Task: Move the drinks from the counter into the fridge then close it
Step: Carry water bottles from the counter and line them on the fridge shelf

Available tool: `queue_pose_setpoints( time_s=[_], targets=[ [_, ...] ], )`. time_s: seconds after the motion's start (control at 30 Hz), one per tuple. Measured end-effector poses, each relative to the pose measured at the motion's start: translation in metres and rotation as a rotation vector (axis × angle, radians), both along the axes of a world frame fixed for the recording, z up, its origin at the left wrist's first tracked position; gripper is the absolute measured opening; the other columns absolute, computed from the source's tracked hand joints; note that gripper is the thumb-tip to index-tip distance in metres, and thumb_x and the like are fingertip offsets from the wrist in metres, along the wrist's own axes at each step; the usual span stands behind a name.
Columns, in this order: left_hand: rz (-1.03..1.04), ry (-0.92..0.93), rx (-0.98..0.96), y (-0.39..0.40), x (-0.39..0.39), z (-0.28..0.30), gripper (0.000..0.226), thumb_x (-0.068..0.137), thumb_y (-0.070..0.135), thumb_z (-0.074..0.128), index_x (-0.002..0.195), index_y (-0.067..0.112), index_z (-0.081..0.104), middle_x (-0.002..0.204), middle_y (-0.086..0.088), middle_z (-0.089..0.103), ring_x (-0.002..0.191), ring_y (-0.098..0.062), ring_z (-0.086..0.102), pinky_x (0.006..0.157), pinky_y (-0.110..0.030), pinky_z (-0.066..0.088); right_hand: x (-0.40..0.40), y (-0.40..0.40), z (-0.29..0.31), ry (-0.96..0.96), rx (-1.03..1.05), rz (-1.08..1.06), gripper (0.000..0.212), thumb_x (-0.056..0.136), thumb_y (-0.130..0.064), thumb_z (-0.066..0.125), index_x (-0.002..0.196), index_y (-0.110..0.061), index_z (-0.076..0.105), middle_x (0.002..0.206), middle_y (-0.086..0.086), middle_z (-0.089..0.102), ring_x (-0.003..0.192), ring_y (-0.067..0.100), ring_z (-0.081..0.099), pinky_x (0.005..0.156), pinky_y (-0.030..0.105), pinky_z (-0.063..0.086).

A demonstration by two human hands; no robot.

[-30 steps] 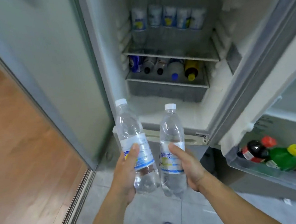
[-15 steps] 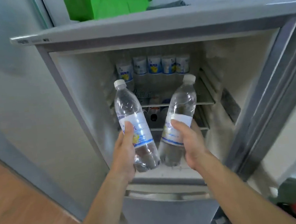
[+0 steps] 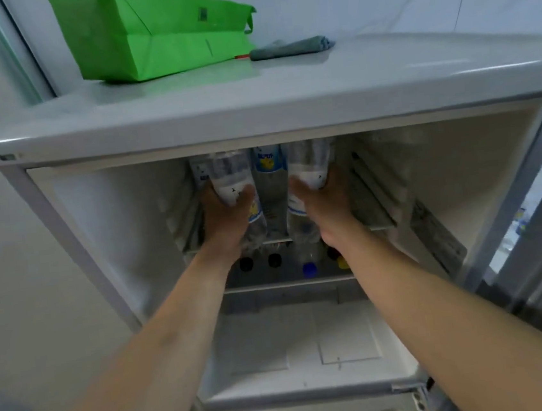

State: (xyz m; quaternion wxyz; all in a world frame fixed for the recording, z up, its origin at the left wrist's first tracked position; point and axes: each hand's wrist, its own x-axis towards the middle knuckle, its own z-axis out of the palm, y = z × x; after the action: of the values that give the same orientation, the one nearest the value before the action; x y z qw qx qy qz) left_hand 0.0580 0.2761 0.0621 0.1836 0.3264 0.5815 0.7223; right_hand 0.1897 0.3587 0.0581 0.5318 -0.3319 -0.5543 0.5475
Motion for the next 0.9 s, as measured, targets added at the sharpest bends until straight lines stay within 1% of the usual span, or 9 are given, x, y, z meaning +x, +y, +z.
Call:
queue_pose_setpoints(
  time_s=[0.17,0.3,0.43,0.5,0.57,0.63,0.73,0.77,0.9],
  targets=[
    [0.016,0.155,-0.051,0.04,-0.023,-0.006,0.066,0.086,0.015,0.073,0.142,0.015,0.038,0.142,-0.007,0.05,0.126,-0.021,0.052,0.105,-0.046,0.047,-0.027,0.029,-0.007,-0.077,0.02,0.007,0.073,0.086,-0.027,0.076,0.145,-0.02,0.034,0.124,-0.007,0.053,0.106,0.008,0.057,0.07,0.012,0.049],
    [0.067,0.173,-0.091,0.066,-0.035,-0.008,0.08,0.085,0.015,0.074,0.15,0.014,0.027,0.149,-0.009,0.042,0.133,-0.023,0.045,0.109,-0.045,0.043,-0.05,0.038,-0.012,-0.121,0.07,0.048,0.085,0.085,-0.026,0.077,0.151,-0.023,0.023,0.145,0.003,0.047,0.127,0.022,0.052,0.098,0.037,0.051],
    [0.077,0.284,-0.137,0.079,-0.041,-0.009,0.08,0.082,0.017,0.078,0.149,0.012,0.033,0.146,-0.012,0.045,0.133,-0.025,0.045,0.111,-0.043,0.04,-0.062,0.041,-0.006,-0.069,0.056,0.093,0.083,0.084,-0.019,0.078,0.146,-0.026,0.023,0.131,0.002,0.057,0.11,0.012,0.062,0.086,0.023,0.055],
    [0.041,0.315,-0.147,0.08,-0.042,-0.01,0.083,0.081,0.019,0.079,0.149,0.011,0.032,0.148,-0.012,0.043,0.136,-0.025,0.043,0.113,-0.042,0.038,-0.063,0.044,-0.007,-0.075,0.072,0.07,0.078,0.083,-0.013,0.078,0.142,-0.019,0.028,0.119,-0.004,0.058,0.095,-0.009,0.062,0.071,0.006,0.051],
    [0.03,0.347,-0.157,0.077,-0.045,-0.014,0.086,0.078,0.021,0.082,0.148,0.01,0.034,0.148,-0.011,0.044,0.136,-0.025,0.044,0.112,-0.041,0.039,-0.063,0.044,-0.006,-0.136,0.092,0.053,0.069,0.085,-0.01,0.077,0.14,-0.009,0.035,0.114,-0.008,0.059,0.09,-0.014,0.062,0.067,0.002,0.047],
    [0.068,0.421,-0.198,0.071,-0.05,-0.022,0.082,0.075,0.025,0.084,0.143,0.011,0.041,0.143,-0.011,0.051,0.131,-0.026,0.05,0.106,-0.042,0.045,-0.058,0.043,-0.005,-0.238,0.109,0.067,0.073,0.086,-0.015,0.077,0.145,-0.009,0.034,0.128,0.003,0.059,0.112,0.007,0.063,0.084,0.012,0.051],
    [0.08,0.511,-0.298,0.066,-0.053,-0.034,0.083,0.075,0.031,0.083,0.143,0.014,0.04,0.14,-0.011,0.054,0.128,-0.029,0.053,0.102,-0.046,0.048,-0.05,0.048,-0.013,-0.647,0.158,-0.019,0.084,0.082,-0.045,0.075,0.148,-0.019,0.03,0.144,0.012,0.049,0.129,0.031,0.051,0.105,0.043,0.047],
    [0.074,0.502,-0.341,0.065,-0.053,-0.037,0.086,0.075,0.035,0.082,0.145,0.017,0.036,0.142,-0.01,0.053,0.129,-0.029,0.052,0.103,-0.046,0.047,-0.048,0.049,-0.016,-0.737,0.152,-0.041,0.085,0.081,-0.05,0.073,0.148,-0.021,0.03,0.145,0.013,0.048,0.13,0.033,0.049,0.106,0.046,0.045],
    [0.087,0.49,-0.401,0.072,-0.055,-0.043,0.072,0.08,0.03,0.08,0.14,0.019,0.042,0.138,-0.007,0.057,0.125,-0.029,0.056,0.098,-0.033,0.045,-0.059,0.053,-0.022,-0.707,0.133,-0.017,0.081,0.082,-0.045,0.072,0.149,-0.022,0.031,0.145,0.012,0.048,0.131,0.031,0.049,0.107,0.047,0.044]
  ],
)
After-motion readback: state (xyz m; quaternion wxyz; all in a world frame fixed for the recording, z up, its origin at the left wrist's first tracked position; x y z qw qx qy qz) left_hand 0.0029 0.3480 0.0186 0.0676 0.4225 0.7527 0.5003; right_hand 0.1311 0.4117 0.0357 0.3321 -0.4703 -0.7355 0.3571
